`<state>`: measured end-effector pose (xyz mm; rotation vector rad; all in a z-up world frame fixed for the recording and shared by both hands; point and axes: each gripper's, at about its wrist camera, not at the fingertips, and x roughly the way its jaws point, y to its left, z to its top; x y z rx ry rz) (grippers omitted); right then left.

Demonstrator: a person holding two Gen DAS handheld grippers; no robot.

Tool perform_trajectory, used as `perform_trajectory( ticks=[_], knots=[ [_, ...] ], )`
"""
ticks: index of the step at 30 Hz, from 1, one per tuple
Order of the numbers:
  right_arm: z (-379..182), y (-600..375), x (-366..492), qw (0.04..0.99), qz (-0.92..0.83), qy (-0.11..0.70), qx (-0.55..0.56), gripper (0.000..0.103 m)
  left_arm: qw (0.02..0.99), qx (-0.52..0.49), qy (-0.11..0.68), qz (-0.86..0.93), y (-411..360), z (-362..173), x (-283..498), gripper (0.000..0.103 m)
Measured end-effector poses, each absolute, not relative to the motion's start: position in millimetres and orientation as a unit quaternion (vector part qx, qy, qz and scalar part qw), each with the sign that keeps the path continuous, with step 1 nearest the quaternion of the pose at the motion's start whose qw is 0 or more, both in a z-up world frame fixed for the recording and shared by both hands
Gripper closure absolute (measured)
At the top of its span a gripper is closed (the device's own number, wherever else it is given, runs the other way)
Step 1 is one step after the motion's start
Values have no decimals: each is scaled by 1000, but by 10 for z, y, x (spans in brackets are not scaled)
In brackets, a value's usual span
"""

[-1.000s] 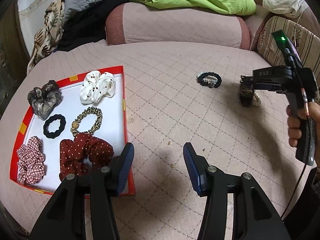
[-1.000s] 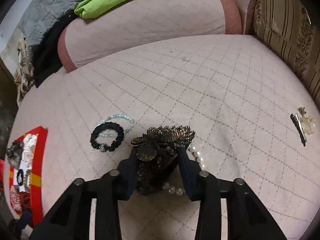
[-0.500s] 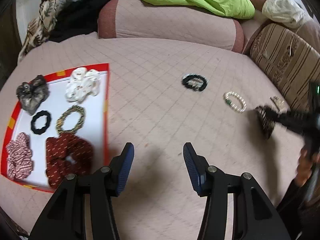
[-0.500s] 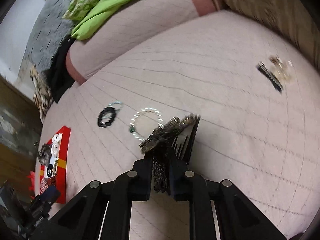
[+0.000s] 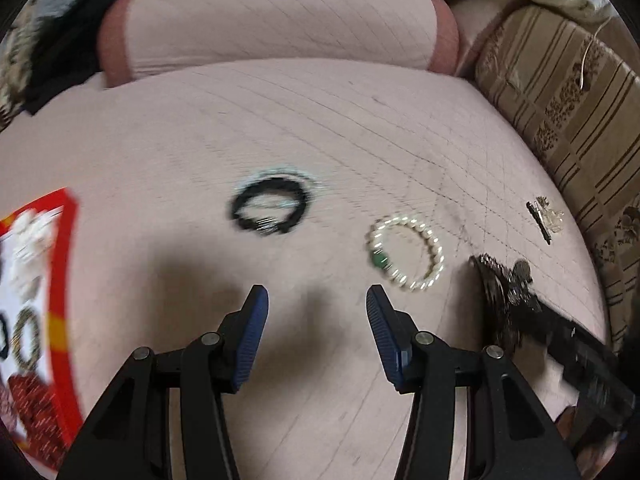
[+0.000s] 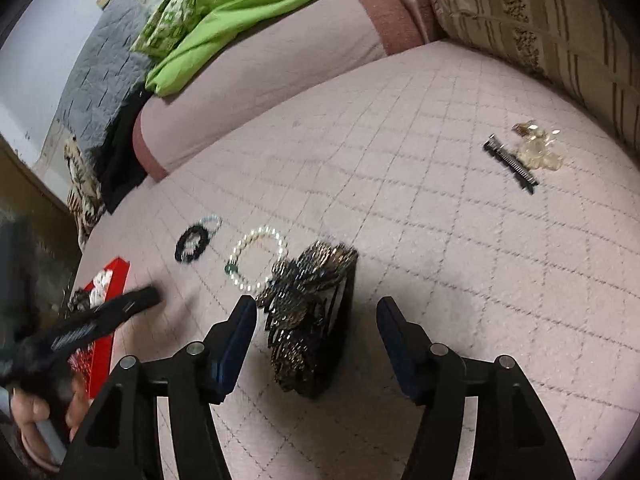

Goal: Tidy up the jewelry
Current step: 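Grasp jeweled butterfly clip with right tool while left tool grasps pearl bracelet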

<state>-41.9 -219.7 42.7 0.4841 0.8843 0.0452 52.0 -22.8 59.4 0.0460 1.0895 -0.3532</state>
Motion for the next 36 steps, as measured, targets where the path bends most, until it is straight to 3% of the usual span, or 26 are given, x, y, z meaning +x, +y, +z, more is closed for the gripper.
perform_trajectory(
  ticks=[4,15,16,18,36],
  knots=[
    [368,-2137,-399,875,17,434,215,36,828,27,530,-181,-525,409,725,64],
    [299,-2043,-371,880,7,444,168,36,829,55,522,-195,-920,218,905,65],
    [300,-2014,-368,882,5,443,157,42,830,57,521,-193,-918,219,906,67],
    [298,-1963,-362,885,4,444,141,55,835,85,512,-181,-943,217,880,94],
    [517,-1843,-591,906,10,393,157,57,867,25,464,-180,-114,994,141,94]
  ],
)
